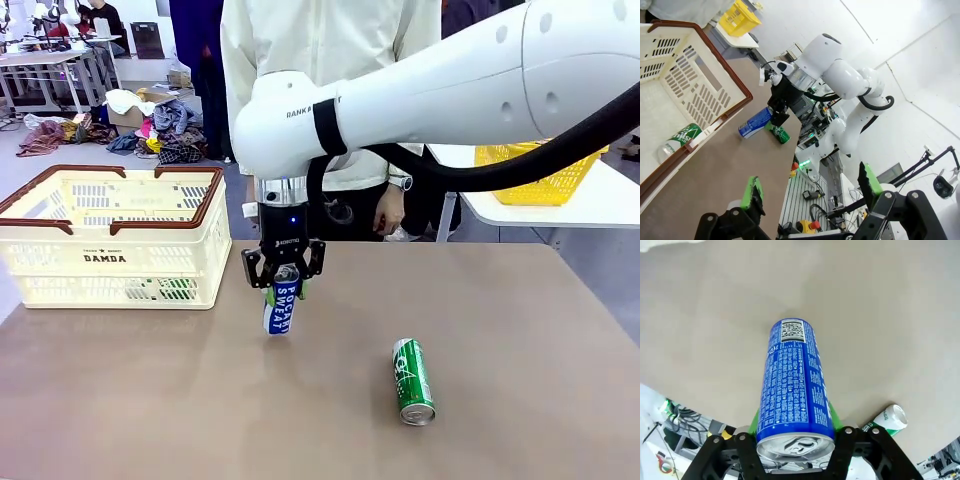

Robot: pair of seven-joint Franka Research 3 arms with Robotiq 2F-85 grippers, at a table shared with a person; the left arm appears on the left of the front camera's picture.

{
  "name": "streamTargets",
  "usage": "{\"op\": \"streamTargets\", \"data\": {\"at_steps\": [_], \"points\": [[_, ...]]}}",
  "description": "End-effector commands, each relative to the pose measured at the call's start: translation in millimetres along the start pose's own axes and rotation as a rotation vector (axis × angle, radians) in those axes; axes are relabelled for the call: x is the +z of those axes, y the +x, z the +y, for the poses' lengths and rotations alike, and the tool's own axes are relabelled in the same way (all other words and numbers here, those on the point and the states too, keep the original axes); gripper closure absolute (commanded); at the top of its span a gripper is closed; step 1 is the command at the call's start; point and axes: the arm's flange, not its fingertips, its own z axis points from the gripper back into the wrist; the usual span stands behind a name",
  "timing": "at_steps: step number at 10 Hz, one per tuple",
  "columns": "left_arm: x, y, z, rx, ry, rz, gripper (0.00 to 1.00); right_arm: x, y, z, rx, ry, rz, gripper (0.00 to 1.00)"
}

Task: Place the drinks into the Shopping basket.
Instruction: Pick up one drink and place it into the Shopping basket.

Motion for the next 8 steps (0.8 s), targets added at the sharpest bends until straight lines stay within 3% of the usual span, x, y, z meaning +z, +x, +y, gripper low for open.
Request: {"op": "streamTargets", "data": {"at_steps": [1,4,6,8], "points": [[0,-2,-5,0.003,-0.006,0.012,0.0,-2,0,6,-0.045,-0.046,0.002,1.0],[0,-2,-5,0.003,-0.006,0.012,0.0,-15,2,7,-0.044,-0.021,0.035,1.0],[0,-2,-5,0.003,-0.006,0.012,0.0,-16,2,6,-0.025,-0.006,0.042,0.0],[0,-2,-5,0.003,-0.006,0.012,0.0,-18,1,5,-0.014,-0.007,0.036,0.0]]}}
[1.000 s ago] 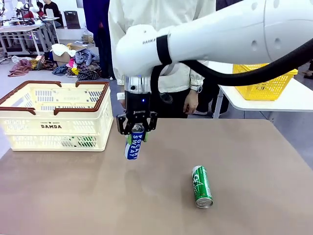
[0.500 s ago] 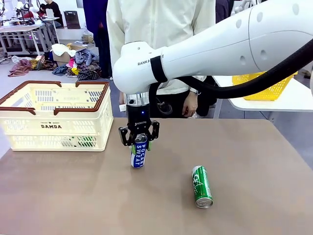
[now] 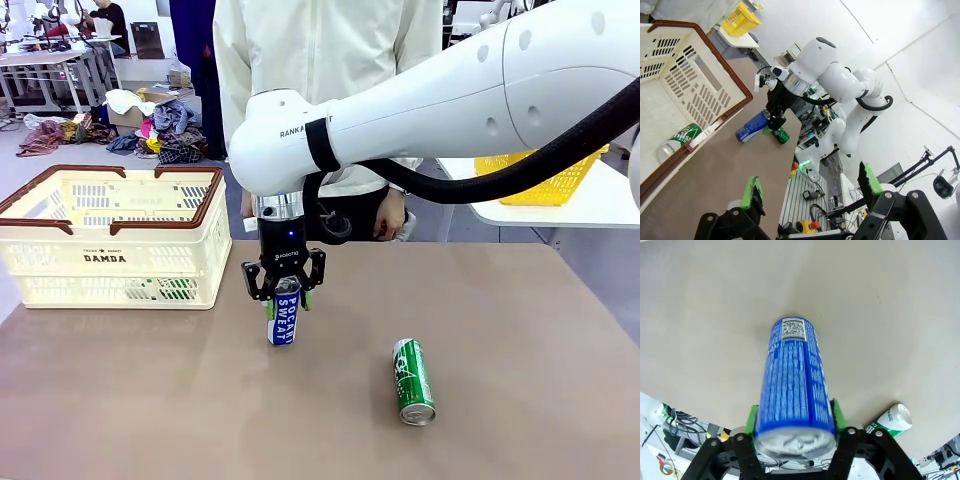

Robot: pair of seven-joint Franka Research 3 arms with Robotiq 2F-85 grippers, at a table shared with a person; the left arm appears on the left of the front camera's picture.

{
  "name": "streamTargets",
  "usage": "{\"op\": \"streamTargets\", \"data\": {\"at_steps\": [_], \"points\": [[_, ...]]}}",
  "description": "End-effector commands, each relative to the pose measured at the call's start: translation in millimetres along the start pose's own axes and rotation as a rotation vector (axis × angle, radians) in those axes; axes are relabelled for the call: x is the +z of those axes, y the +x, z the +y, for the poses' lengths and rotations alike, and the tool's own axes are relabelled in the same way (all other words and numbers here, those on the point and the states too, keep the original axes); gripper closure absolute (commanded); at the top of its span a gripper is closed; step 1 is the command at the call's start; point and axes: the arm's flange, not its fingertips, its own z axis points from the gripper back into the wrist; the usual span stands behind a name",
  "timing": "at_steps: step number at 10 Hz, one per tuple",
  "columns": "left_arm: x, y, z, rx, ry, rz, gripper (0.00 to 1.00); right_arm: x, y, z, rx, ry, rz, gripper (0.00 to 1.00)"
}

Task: Place the drinks into the Shopping basket.
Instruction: Pick up one drink and place it into the Shopping basket.

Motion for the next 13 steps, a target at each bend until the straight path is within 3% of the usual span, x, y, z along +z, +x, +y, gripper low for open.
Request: {"op": "streamTargets", "data": {"at_steps": [1,3,4,6,7,9,12,13], "points": [[0,-2,-5,0.003,-0.006,0.012,0.0,2,-5,0,0.012,0.012,-0.011,0.0],[0,-2,-5,0.003,-0.006,0.012,0.0,41,-31,-21,0.034,0.108,-0.077,0.0],[0,-2,-5,0.003,-0.006,0.012,0.0,69,-54,-46,0.057,0.216,-0.096,0.0],[0,-2,-5,0.003,-0.006,0.012,0.0,118,-115,-134,0.03,0.445,-0.106,0.0],[0,-2,-5,0.003,-0.006,0.012,0.0,128,-155,-197,-0.024,0.59,-0.12,0.0],[0,-2,-5,0.003,-0.006,0.012,0.0,104,-227,-294,-0.057,0.857,-0.181,0.0],[0,-2,-5,0.003,-0.006,0.012,0.0,30,-329,-427,0.007,1.193,-0.378,0.0],[0,-2,-5,0.003,-0.006,0.012,0.0,1,-351,-458,-0.175,1.265,-0.393,0.0]]}}
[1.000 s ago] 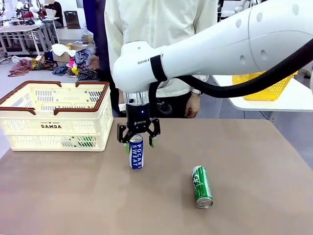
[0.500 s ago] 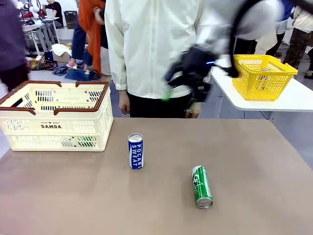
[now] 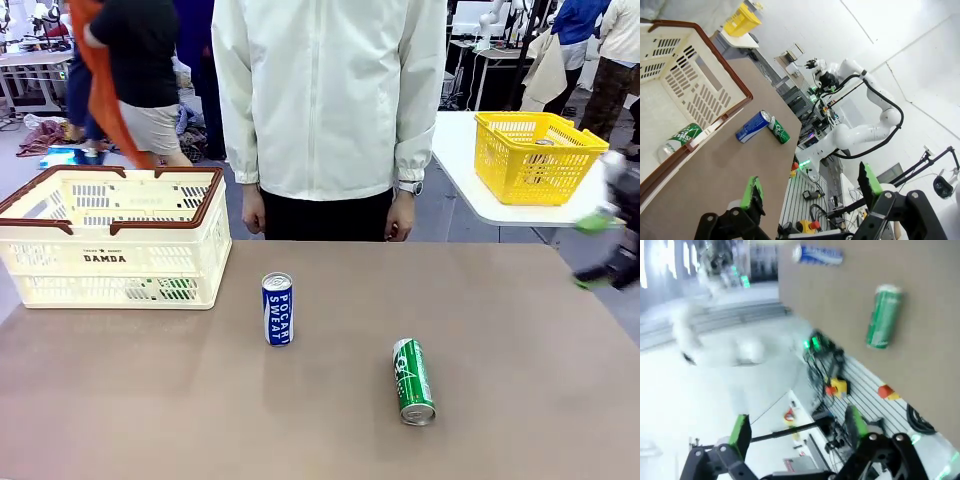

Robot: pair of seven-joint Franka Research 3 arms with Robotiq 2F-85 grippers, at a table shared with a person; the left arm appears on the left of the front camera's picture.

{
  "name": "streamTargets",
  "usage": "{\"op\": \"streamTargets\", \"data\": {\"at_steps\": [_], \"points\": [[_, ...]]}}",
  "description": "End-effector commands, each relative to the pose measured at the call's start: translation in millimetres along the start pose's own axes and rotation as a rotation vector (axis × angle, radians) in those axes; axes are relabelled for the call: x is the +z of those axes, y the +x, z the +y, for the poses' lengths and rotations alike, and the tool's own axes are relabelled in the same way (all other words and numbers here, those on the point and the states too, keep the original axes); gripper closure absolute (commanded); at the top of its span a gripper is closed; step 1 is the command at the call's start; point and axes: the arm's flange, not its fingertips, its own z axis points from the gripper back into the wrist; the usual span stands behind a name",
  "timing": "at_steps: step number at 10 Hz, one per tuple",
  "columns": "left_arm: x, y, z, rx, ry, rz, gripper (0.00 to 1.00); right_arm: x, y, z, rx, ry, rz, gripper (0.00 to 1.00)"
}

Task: Place the drinks into the Shopping basket.
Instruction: Pick up one drink and place it into the Shopping basket.

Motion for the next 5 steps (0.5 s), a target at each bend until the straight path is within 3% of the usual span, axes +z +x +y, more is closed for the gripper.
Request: {"op": "streamTargets", "data": {"at_steps": [1,3,4,5], "points": [[-1,-2,-5,0.002,-0.006,0.013,0.0,35,-13,-54,-0.077,0.138,-0.132,0.0],[-1,-2,-5,0.002,-0.006,0.013,0.0,33,-23,-86,-0.045,0.22,-0.195,0.0],[-1,-2,-5,0.002,-0.006,0.013,0.0,6,-7,-86,-0.034,0.178,-0.2,0.0],[-1,-2,-5,0.002,-0.006,0.013,0.0,47,-38,-87,-0.116,0.168,-0.181,0.0]]}}
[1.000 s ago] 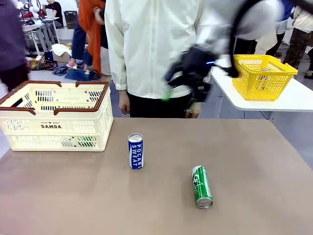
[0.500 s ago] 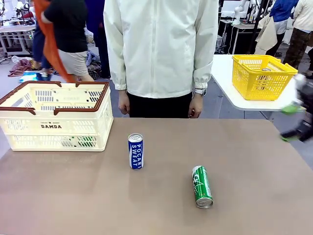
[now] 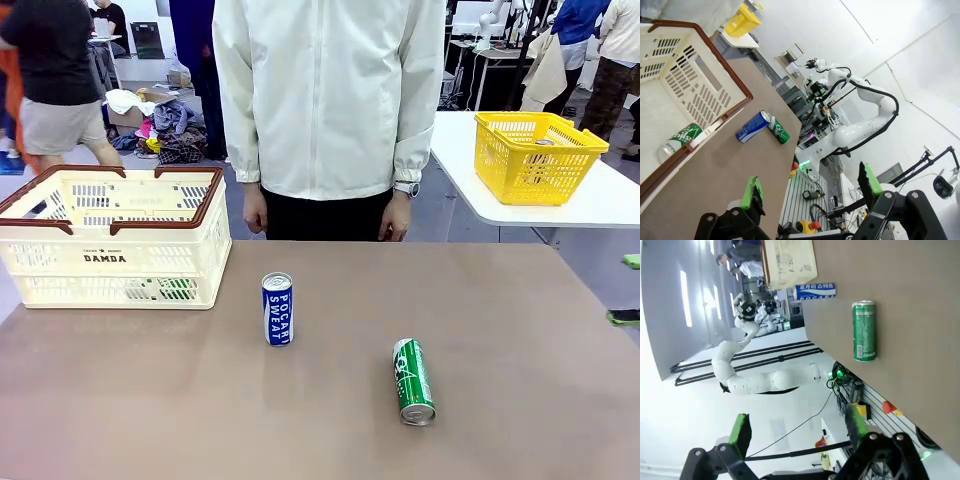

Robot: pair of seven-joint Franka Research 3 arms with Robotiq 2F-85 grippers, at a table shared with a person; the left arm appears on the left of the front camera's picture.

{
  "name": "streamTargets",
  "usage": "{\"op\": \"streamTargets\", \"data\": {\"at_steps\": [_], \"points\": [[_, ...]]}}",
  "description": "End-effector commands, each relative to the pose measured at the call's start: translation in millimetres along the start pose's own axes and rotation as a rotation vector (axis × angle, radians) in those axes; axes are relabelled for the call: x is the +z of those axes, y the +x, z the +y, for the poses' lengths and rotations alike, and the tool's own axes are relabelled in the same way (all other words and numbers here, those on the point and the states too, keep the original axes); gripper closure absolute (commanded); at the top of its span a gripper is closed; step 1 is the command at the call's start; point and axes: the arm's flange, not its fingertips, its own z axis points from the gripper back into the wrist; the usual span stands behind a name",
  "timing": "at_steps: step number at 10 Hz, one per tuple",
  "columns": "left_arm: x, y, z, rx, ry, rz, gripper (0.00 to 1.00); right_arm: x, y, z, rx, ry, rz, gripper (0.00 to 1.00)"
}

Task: Place the drinks into the Shopping basket.
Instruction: Pick up one drink and place it into the Shopping basket.

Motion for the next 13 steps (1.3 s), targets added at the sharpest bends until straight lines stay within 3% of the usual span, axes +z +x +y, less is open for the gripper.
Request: {"op": "streamTargets", "data": {"at_steps": [1,6,7,9,11,13], "points": [[-1,-2,-5,0.003,-0.006,0.012,0.0,15,-10,11,-0.009,-0.019,0.002,0.0],[0,0,0,0.0,0.0,0.0,0.0,15,-10,11,-0.009,-0.019,0.002,0.0],[-37,17,-26,0.05,0.093,0.096,0.0,15,-10,11,-0.009,-0.019,0.002,0.0],[-157,50,-101,0.032,0.455,0.346,0.0,15,-10,11,-0.009,-0.019,0.002,0.0],[-264,45,-145,-0.05,0.738,0.578,0.0,15,-10,11,-0.009,-0.019,0.002,0.0],[-370,13,-165,-0.194,0.861,0.738,0.0,15,-10,11,-0.009,-0.019,0.002,0.0]]}}
